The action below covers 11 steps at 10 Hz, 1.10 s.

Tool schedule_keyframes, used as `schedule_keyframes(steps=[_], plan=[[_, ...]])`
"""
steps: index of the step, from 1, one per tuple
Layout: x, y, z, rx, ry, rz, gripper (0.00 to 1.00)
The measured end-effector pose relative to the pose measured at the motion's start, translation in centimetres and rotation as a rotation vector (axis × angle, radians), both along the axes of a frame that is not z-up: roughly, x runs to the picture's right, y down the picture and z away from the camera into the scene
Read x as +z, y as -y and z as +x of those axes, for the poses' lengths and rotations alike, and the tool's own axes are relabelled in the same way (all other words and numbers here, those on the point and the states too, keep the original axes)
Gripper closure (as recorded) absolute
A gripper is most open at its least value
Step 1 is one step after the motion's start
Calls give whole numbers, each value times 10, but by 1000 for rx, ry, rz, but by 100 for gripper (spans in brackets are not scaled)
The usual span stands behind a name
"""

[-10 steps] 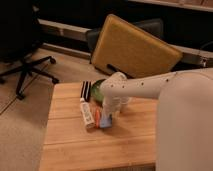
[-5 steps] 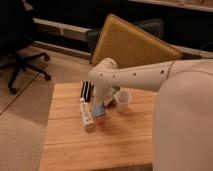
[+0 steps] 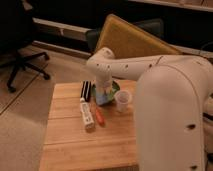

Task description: Place the white sponge in the ceramic bowl

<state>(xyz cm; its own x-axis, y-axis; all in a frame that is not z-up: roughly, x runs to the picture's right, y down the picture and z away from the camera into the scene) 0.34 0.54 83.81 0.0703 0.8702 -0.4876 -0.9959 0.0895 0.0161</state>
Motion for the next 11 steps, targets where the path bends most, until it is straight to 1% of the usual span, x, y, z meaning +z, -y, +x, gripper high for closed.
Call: schedule_keyframes(steps=[2,4,5,6,8,9,10,11], plan=[[28,29,16,-23,-11,19,100],[47,54,22,-36,1,44,100],[55,62,22,-39,17,53,100],[58,66,22,-41,24,58,97],[58,66,22,-40,24,58,79],[58,67,22,-40,24,58,74],[58,66,22,-40,24,58,66],[58,66,22,-40,24,58,51]])
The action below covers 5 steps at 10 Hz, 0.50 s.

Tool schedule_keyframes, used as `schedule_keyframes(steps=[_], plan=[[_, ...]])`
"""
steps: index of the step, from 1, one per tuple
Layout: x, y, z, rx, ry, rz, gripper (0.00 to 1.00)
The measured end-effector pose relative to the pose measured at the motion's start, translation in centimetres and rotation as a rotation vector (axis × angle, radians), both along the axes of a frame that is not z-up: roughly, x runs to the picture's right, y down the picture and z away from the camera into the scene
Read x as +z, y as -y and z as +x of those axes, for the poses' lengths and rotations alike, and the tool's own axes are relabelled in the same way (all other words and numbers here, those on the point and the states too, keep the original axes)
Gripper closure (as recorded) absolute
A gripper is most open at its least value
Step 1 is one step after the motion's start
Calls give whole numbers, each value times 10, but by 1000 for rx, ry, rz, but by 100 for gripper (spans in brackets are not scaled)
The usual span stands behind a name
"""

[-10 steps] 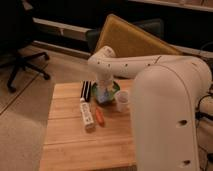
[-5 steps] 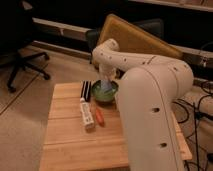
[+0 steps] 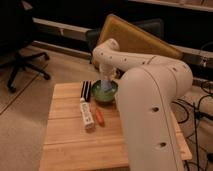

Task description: Place the white sponge in the ceramic bowl

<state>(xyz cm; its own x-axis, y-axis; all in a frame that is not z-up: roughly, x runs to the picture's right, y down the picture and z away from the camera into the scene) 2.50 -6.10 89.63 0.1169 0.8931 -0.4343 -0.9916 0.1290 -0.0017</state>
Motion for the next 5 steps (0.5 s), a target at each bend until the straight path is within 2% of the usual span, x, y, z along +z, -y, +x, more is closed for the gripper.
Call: schedule_keyframes(steps=[3,4,5], plan=[[0,0,0,0,0,0,26],[0,0,0,0,0,0,20],[0,0,0,0,0,0,20]])
